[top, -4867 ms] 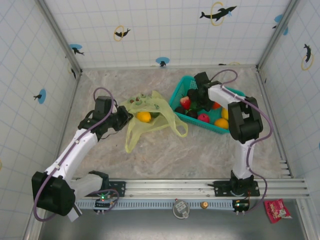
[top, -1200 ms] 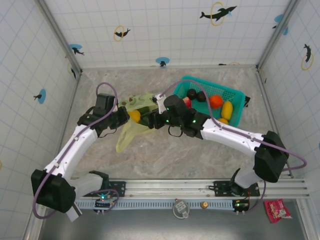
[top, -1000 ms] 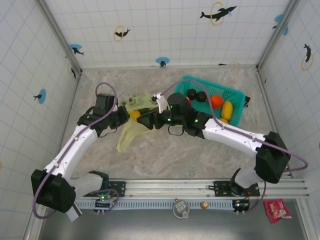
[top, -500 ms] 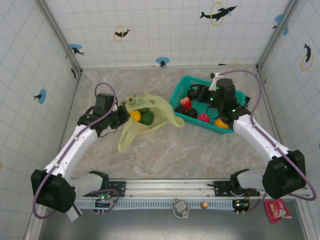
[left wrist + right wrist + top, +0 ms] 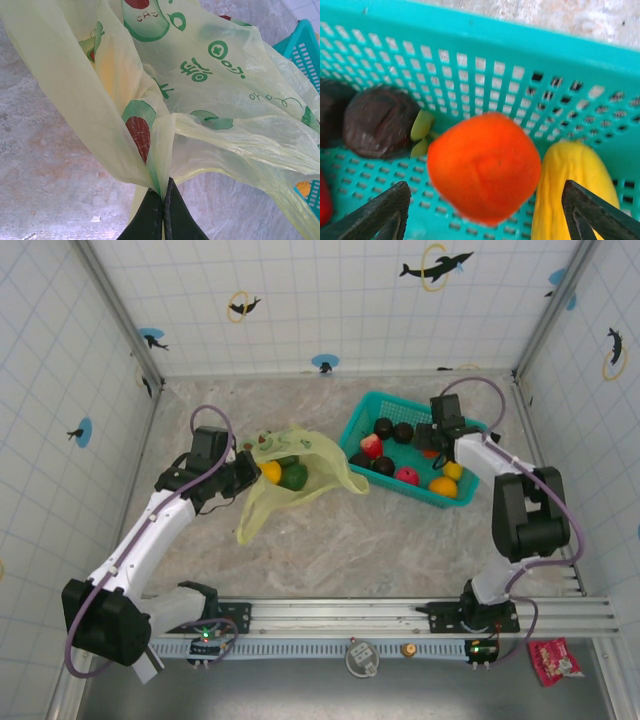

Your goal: Place the fake fruits into the plastic bag and tie a complex knot

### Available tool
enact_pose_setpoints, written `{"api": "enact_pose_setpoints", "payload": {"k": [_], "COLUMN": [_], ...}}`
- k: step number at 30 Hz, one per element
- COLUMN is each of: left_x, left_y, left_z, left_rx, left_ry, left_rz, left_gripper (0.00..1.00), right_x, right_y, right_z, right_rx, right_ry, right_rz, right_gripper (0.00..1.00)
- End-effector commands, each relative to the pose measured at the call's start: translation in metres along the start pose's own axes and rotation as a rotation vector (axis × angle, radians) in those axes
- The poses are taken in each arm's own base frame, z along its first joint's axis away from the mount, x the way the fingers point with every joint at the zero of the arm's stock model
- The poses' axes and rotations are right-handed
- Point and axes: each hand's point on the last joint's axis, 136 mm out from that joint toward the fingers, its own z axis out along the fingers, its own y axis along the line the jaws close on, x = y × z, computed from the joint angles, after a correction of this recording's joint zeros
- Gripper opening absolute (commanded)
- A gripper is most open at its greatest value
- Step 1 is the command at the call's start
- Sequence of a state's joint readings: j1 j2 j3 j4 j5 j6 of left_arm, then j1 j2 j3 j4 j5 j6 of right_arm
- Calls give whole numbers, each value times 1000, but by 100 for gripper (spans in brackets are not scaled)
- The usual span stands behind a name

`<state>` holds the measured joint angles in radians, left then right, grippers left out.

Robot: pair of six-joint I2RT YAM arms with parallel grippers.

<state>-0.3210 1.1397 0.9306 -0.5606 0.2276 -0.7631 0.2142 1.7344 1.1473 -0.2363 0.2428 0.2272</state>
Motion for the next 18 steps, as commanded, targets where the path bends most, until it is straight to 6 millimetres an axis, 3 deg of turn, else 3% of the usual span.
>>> {"api": "enact_pose_setpoints", "payload": {"k": [1, 6, 12, 14, 18], "left_x": [-5, -4, -4, -4, -4], "left_y": [-12, -12, -12, -11, -11], "left_z": [-3, -1, 0, 1, 2], "left_rx": [29, 24, 22, 19, 19], "left_ry": [-3, 5, 7, 10, 12], "left_rz": [21, 26, 25, 24, 24], "left_gripper": [0, 0, 0, 0, 0], "right_x": [-12, 6, 27, 27, 7], "right_y": [-3, 3, 7, 7, 6], "right_z": [13, 37, 47, 44, 26], "right_rx": [45, -11, -51, -54, -67], "right_ry": [20, 104, 152, 147, 76], "right_rz": [-69, -42, -13, -9, 3], "right_gripper": [84, 85, 81, 77, 68]}}
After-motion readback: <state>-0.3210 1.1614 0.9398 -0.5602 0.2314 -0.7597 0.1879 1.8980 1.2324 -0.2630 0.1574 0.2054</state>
